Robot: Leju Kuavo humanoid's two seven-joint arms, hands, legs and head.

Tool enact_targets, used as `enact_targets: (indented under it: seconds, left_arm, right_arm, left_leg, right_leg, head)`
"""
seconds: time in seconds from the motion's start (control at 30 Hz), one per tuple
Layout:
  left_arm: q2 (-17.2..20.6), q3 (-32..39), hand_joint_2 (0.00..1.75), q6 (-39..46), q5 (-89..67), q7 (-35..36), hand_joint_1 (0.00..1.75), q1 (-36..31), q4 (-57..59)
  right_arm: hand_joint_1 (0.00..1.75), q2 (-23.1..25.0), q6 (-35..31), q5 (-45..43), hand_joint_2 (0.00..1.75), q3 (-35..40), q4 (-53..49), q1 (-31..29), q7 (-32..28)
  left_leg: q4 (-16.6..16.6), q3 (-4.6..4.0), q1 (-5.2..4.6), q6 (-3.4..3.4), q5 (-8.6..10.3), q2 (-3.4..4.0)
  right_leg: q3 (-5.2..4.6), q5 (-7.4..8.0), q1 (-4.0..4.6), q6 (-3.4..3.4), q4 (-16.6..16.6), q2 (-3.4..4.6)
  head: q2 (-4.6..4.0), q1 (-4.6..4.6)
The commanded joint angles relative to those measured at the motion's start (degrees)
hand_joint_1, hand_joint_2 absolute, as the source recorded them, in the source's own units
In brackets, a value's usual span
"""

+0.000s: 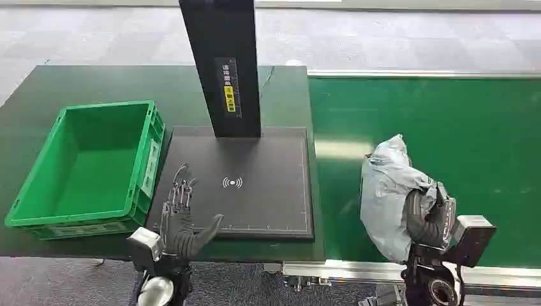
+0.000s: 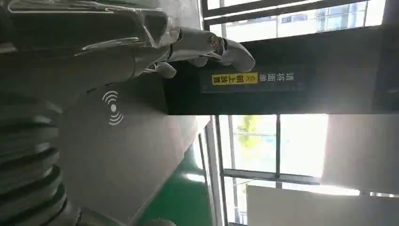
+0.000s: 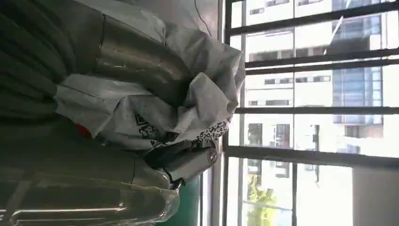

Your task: Moved the parcel from conveyor to table for the left to box.

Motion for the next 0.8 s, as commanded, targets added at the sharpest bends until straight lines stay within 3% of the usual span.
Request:
enact_targets:
  seconds: [0.03,0.1,0.2,0.27,0.4,0.8]
  left_arm:
    - [1.94,-1.1,1.75,-0.49,0.32,-0.7,0.0,-1.96,3.53]
    - [1.99,-1.07,1.75,-0.63,0.32,-0.78,0.0,-2.07,3.58]
    - [2.05,-1.0,1.75,-1.17,0.28,-0.95,0.0,-2.3,3.61]
    - [2.01,-0.96,1.75,-1.21,0.27,-0.95,0.0,-2.32,3.62]
    - [1.81,-1.08,1.75,-1.87,-0.09,-0.84,0.0,-2.35,3.5]
    - [1.18,-1.06,1.75,-2.15,-0.27,-0.75,0.0,-2.94,3.6]
  right_arm:
    - [1.75,-4.81,7.04,14.6,1.75,14.27,-0.61,0.36,-2.37]
    - [1.75,-4.71,6.57,18.26,1.75,16.37,0.26,0.22,-2.52]
    - [1.75,-5.94,2.72,31.76,1.75,22.59,1.28,0.2,-3.02]
    - [1.75,-5.52,2.35,32.27,1.75,22.95,1.56,0.37,-3.09]
    - [1.75,-7.5,-3.56,51.82,1.75,30.25,3.77,-0.62,1.87]
    - [1.75,-7.07,-4.06,52.76,1.75,34.94,6.25,-1.06,-0.16]
  left_leg:
    - [-0.06,0.08,-0.01,-0.01,0.01,0.1]
    - [-0.12,0.13,0.0,-0.01,0.03,0.17]
    - [-0.08,0.12,0.02,0.0,0.01,0.14]
    - [-0.16,0.18,0.02,0.0,0.04,0.12]
    - [-0.07,0.09,0.01,0.0,-0.01,0.11]
    - [-0.06,0.1,0.02,0.0,0.01,0.05]
  right_leg:
    - [0.03,0.03,0.0,-0.03,-0.04,0.1]
    - [0.07,0.08,0.01,-0.05,-0.12,0.16]
    - [0.05,0.05,0.03,-0.04,-0.08,0.12]
    - [0.13,0.06,0.03,-0.06,-0.16,0.11]
    - [0.06,0.02,0.02,-0.02,-0.07,0.1]
    - [0.07,0.02,0.03,-0.03,-0.07,0.04]
  head:
    - [0.0,0.0]
    - [0.0,0.0]
    - [0.0,0.02]
    - [0.0,-0.02]
    - [0.0,0.02]
    - [0.0,0.0]
